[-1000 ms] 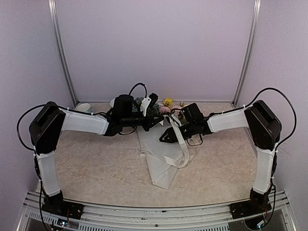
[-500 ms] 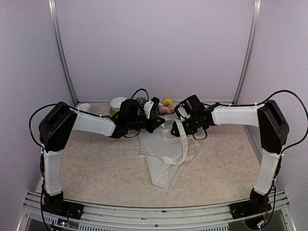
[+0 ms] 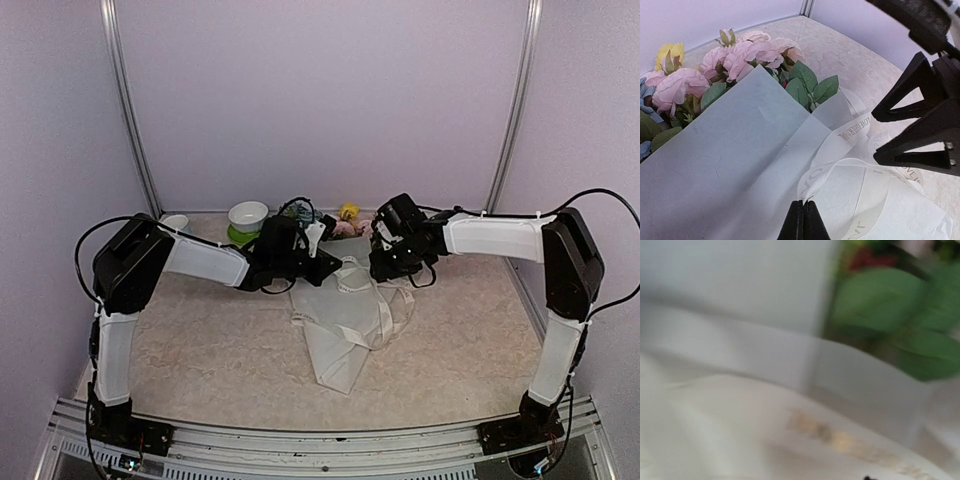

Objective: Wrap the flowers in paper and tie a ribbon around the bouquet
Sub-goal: Cross the ribbon over the folded bouquet.

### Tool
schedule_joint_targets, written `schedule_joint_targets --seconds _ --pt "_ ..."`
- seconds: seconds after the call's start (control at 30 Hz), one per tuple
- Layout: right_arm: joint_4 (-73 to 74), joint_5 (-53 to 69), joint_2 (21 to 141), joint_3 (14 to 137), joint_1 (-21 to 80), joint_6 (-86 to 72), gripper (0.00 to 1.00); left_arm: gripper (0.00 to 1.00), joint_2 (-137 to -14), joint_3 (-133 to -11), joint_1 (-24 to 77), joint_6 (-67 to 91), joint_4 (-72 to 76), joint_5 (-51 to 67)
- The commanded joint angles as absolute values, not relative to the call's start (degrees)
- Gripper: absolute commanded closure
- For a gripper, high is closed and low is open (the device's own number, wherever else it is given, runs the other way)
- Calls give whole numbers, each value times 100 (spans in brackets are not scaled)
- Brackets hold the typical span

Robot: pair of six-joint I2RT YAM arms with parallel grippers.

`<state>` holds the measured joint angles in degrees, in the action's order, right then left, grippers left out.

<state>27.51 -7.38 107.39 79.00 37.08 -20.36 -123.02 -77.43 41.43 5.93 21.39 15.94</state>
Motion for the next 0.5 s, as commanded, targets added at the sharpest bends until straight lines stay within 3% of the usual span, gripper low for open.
schedule_joint_targets --seconds 0.0,0.23,0.37,0.43,0.47 --pt "2328 -5 10249 7792 3685 -1911 47 100 -12462 -7953 4158 467 1974 1431" --pt "2195 -98 9964 7547 3463 -1665 45 100 -12416 -7945 4157 434 1884 1368" --pt "1683 1197 9986 7426 3528 -1208 33 100 -12339 -7953 4157 422 1895 1353" --pt "1401 1385 10078 7371 3574 -1204 16 100 -12289 -7954 4157 413 1890 1356" --pt "1334 1375 10140 7401 3584 -1194 14 100 -12257 -7945 4157 405 1894 1358"
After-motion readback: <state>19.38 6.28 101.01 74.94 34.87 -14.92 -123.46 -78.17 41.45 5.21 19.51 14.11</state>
